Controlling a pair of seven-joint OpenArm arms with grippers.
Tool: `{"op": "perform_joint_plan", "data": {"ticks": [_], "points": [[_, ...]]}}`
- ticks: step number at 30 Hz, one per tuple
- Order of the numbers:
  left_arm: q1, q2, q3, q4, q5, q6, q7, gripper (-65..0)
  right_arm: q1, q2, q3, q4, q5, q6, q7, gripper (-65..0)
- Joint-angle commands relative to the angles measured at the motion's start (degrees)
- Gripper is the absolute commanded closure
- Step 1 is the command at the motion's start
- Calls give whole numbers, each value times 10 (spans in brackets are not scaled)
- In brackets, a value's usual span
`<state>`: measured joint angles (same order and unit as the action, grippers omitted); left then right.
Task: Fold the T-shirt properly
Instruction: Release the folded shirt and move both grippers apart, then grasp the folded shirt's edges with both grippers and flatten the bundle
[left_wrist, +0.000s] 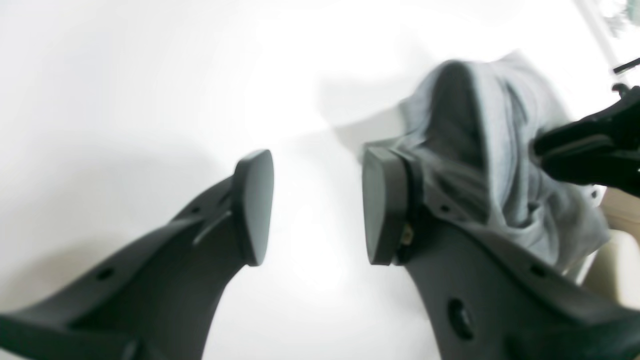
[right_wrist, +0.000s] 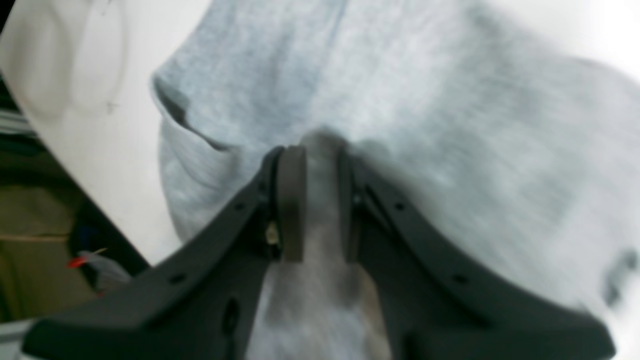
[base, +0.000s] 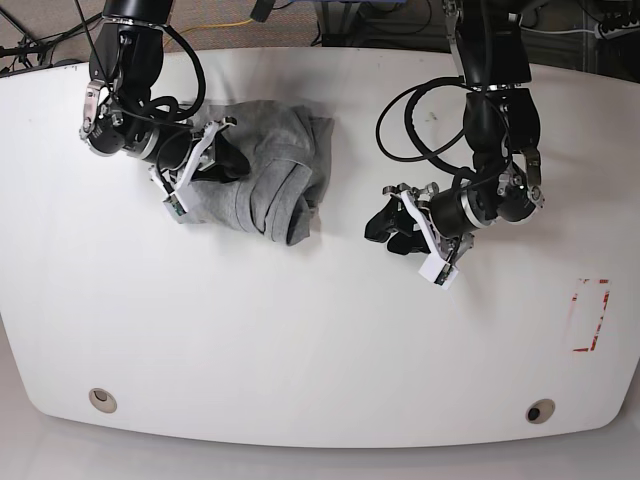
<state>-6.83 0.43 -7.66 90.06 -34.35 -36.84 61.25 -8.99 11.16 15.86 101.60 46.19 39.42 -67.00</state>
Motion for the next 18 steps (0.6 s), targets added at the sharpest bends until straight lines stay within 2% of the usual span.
{"op": "perform_joint_plan", "data": {"ticks": [1, 5, 9, 18], "points": [[-11, -16, 6, 27, -16, -2, -12, -260, 9, 8, -39, -27, 18, 4, 51, -101], [-5, -22, 13, 42, -15, -1, -8, -260, 14, 15, -90, -86, 1, 4, 93, -98], [15, -27, 43, 82, -12, 1, -8, -260, 18, 15, -91, -87, -13, 4, 96, -97], [33, -23, 115, 116, 8, 0, -8, -260, 41, 24, 34, 27, 13, 4, 1, -100]]}}
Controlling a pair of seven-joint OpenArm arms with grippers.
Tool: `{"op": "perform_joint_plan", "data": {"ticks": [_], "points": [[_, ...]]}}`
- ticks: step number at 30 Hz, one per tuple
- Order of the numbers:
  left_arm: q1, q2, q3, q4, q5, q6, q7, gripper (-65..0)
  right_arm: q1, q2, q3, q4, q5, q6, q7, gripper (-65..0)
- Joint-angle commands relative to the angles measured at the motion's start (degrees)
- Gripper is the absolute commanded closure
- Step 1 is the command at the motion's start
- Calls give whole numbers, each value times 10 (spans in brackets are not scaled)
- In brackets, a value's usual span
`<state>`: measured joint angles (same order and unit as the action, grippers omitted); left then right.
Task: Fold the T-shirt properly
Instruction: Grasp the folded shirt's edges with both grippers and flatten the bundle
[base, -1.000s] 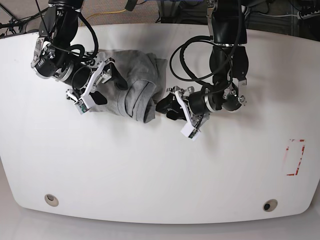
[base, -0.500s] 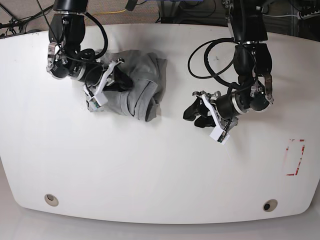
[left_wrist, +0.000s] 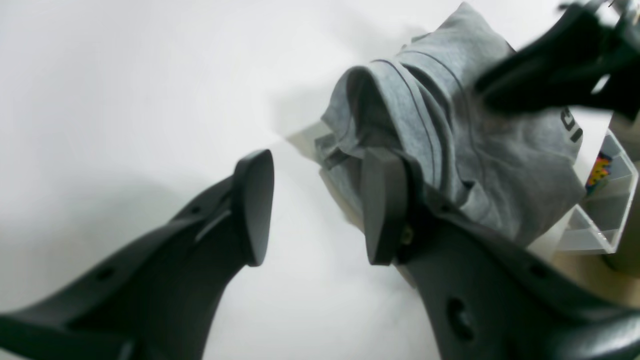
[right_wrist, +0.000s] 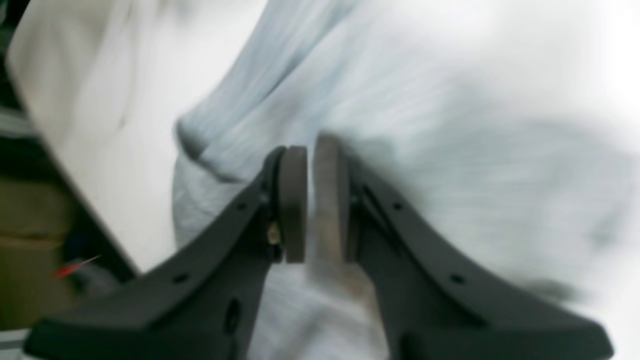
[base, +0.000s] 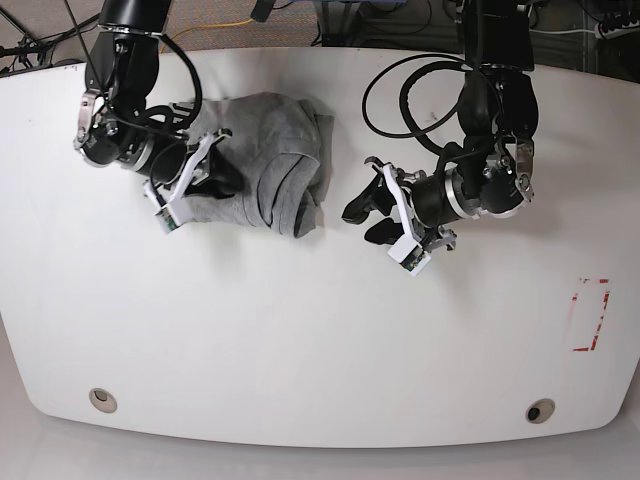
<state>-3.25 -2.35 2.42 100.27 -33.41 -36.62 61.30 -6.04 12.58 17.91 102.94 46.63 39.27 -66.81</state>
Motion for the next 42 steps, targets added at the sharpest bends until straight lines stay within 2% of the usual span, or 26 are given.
{"op": "perform_joint_plan", "data": {"ticks": [1, 3, 8, 14, 17, 22, 27, 30, 39, 42], "points": [[-2, 11, 22, 14, 2, -2, -9, -260, 15, 18, 19, 11, 11, 6, -1, -100], [-1, 28, 45, 14, 13, -3, -9, -260, 25, 44, 28, 8, 6, 6, -1, -97], [10, 46, 104, 10, 37, -3, -9, -260, 64, 77, 29, -46, 6, 6, -1, -97], [35, 82, 150, 8, 70, -3, -9, -260, 93, 90, 26, -111, 1, 7, 8, -97], [36, 89, 164, -26, 94, -3, -10, -260, 105, 87, 3, -135, -40, 7, 43, -100], [15, 86, 157, -84, 105, 0, -9, -260, 104, 88, -49, -156, -110, 7, 93, -97], [-2, 72, 157, -168, 141, -1, -9, -260, 80, 88, -51, -175, -156, 7, 119, -95], [-41, 68, 155, -230, 157, -2, -15, -260, 78, 89, -51, -186, -182, 7, 130, -95], [-135, 30, 159, -335, 175, -3, -55, -261, 31, 100, -53, -159, -191, 7, 134, -95], [-170, 13, 172, -362, 173, -3, -57, -261, -2, 80, -52, -115, -193, 7, 134, -95]]}}
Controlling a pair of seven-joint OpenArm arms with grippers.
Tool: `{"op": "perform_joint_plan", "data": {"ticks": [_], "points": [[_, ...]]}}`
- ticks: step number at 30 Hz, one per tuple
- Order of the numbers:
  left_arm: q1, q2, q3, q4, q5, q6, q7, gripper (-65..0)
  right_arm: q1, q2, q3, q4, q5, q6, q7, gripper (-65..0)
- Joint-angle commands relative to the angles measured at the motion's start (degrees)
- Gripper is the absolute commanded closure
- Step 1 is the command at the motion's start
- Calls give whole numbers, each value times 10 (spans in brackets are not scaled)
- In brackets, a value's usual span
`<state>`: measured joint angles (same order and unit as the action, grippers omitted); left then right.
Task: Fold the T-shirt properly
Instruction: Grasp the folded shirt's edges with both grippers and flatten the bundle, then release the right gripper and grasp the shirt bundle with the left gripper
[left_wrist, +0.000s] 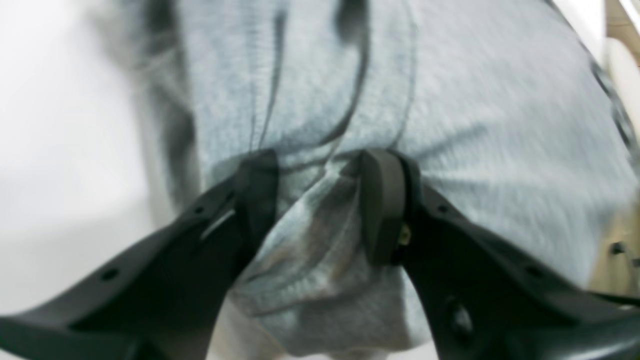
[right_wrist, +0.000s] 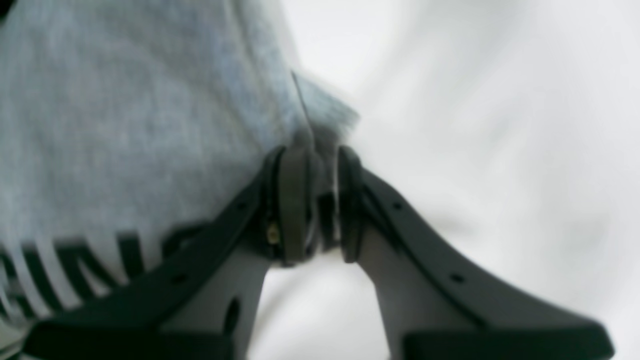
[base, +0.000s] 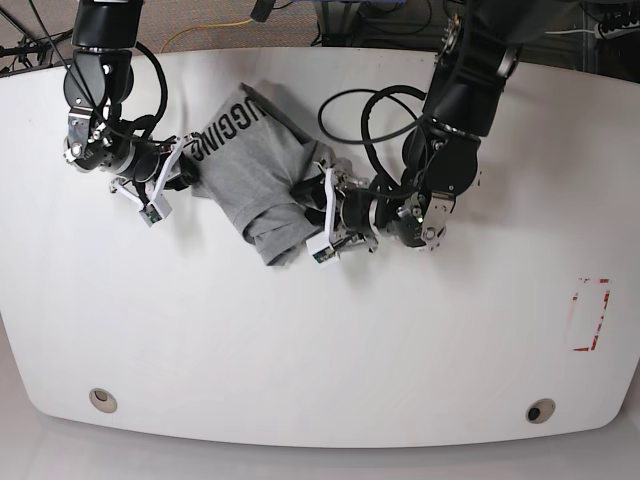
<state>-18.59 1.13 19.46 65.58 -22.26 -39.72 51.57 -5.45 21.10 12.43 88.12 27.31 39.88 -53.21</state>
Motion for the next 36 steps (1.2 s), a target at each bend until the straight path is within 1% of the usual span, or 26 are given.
{"op": "perform_joint_plan", "data": {"ticks": [1, 3, 7, 9, 12, 14, 16, 18, 27, 34, 36], "points": [[-33, -27, 6, -26, 61, 28, 36, -261, -14, -13, 2, 50, -2, 1, -2, -95], [-58, -28, 17, -35, 60, 27, 27, -261, -21, -24, -1, 68, -2, 1, -3, -95], [-94, -40, 32, -34, 59, 22, 29, -261, -33, -54, -2, 78, -2, 1, -15, -95], [-113, -42, 29, -34, 59, 1, 32, -261, -32, -67, -2, 78, -3, 1, -16, -95], [-137, -42, 28, -33, 60, -3, 32, -261, -30, -88, -2, 78, -3, 1, -16, -95], [-146, -55, 27, -8, 60, -3, 43, -260, -29, -100, -2, 78, -3, 1, -16, -95], [-146, -63, 26, 29, 59, -3, 54, -260, -29, -104, -3, 78, -3, 1, -16, -95], [-144, -65, 18, 74, 59, -3, 56, -260, -29, -105, -21, 78, -3, 1, -14, -95], [-58, -65, -46, 234, 60, -3, 57, -260, -7, -106, -105, 78, 0, 1, -13, -94], [25, -65, -59, 306, 62, -3, 54, -260, 18, -106, -172, 78, 2, 1, -13, -94], [45, -65, -60, 324, 63, -3, 54, -260, 24, -106, -182, 78, 0, 1, -13, -94]]}}
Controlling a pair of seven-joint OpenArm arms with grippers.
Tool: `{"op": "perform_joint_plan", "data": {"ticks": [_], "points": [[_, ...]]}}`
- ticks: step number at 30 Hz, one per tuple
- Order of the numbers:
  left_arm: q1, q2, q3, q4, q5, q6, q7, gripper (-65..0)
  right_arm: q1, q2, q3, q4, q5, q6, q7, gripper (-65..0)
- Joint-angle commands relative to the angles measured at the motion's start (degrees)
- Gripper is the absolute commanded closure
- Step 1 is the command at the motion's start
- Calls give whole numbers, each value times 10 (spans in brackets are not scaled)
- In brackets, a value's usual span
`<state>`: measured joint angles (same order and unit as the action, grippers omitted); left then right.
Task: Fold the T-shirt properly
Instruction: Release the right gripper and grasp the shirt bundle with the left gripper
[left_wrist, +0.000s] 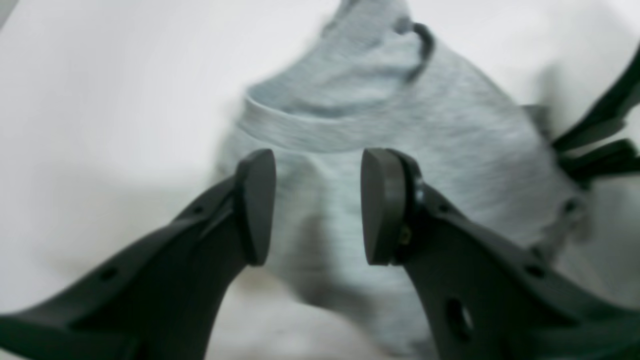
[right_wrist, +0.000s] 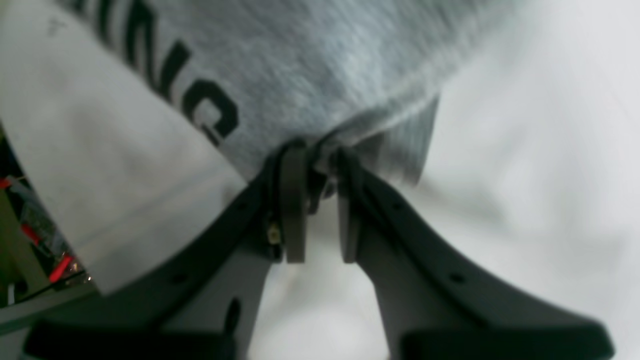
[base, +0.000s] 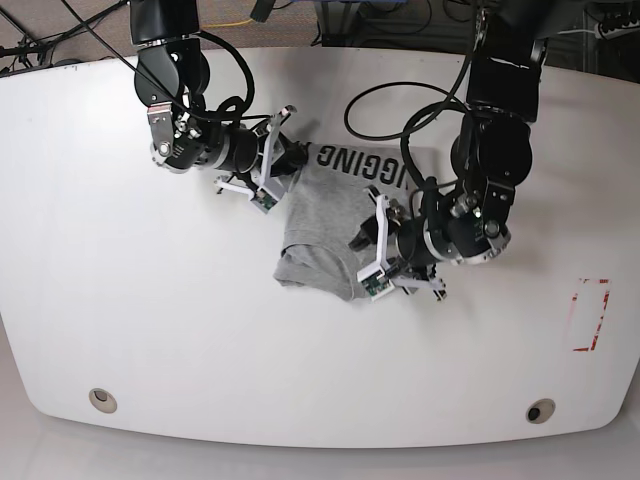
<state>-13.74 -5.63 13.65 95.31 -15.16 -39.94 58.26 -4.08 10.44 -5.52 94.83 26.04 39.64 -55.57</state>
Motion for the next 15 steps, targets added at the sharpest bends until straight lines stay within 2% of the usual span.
{"op": "perform_joint_plan", "data": {"ticks": [1, 4, 6, 9, 14, 15], "points": [[8, 2, -5, 37, -8, -1, -13, -260, 16, 1, -2, 11, 12, 4, 10, -94], [33, 5, -11, 64, -9, 0, -14, -260, 20, 0, -5, 10, 14, 4, 9, -95], [42, 13, -12, 76, -9, 38, -16, -260, 21, 0, -21, 10, 13, 4, 9, -95], [49, 26, -12, 78, -8, 113, -51, -260, 39, -2, -44, 8, 10, 4, 9, -95], [85, 44, -8, 79, -8, 264, -150, -261, 40, 2, -47, 10, 14, 4, 8, -95], [87, 50, -7, 77, -8, 284, -165, -261, 40, 2, -47, 10, 12, 4, 8, -95]]}}
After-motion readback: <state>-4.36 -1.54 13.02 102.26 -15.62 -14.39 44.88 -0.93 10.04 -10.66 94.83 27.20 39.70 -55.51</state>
